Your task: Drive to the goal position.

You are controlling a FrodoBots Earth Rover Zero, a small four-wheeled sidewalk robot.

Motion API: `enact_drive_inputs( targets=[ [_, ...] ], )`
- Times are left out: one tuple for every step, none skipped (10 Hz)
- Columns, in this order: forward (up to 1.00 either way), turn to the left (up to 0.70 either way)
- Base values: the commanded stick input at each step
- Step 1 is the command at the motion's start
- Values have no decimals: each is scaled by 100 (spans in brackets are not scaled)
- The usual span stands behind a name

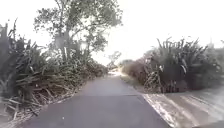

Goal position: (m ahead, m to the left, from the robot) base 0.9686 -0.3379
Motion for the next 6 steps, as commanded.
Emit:
enact_drive_inputs(
  targets=[
    [50,1],
    [50,1],
    [50,1],
    [50,1],
    [50,1],
    [50,1]
  ],
)
